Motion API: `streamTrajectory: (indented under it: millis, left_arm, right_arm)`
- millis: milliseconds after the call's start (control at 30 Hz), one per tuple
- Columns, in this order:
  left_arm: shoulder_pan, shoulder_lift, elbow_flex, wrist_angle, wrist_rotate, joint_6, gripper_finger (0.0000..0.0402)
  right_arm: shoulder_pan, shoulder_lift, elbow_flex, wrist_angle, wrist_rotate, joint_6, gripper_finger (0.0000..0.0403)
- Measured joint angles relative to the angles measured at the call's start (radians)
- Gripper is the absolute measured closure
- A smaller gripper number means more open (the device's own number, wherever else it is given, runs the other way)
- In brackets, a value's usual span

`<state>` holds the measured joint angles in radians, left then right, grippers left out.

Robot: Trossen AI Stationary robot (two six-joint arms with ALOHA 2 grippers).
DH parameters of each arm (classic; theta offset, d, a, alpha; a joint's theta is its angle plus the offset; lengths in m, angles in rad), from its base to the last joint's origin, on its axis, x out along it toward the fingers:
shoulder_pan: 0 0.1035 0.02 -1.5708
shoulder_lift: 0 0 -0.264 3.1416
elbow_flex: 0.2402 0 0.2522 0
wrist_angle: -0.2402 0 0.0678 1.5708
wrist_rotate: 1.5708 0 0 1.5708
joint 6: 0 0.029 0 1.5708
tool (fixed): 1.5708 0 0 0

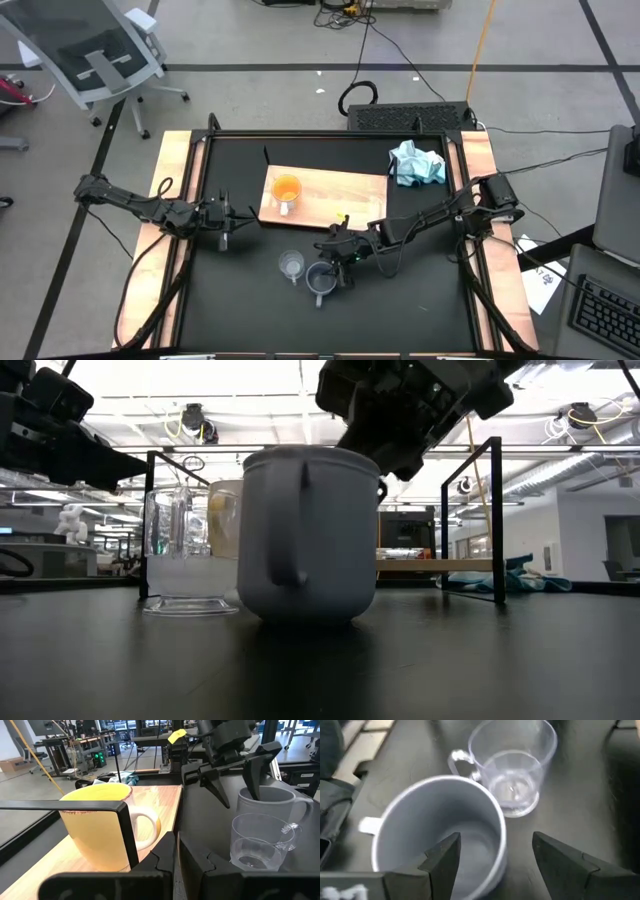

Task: Stack small to large cups/mugs on shelf
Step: Put the gray mug on the shelf

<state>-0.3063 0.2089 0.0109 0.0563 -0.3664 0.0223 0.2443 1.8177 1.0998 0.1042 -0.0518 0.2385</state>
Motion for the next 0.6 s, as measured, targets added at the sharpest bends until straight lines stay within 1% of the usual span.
streamTrajectory:
  millis: [367,467,600]
  left_arm:
    - [0.000,0.000,0.000,0.000,0.000,0.002,0.0376]
    - [0.000,0.000,0.000,0.000,0.000,0.002,0.0376]
    - [0.000,0.000,0.000,0.000,0.000,0.002,0.0376]
  right_arm:
    - [0.002,0.014,-0.001,-0.005,-0.003,-0.016,0.0168]
    - [0.005,0.014,-0.001,-0.006,-0.003,-0.032,0.0185]
    - [0.009,0.010,-0.001,-0.008,-0.003,-0.043,0.0229]
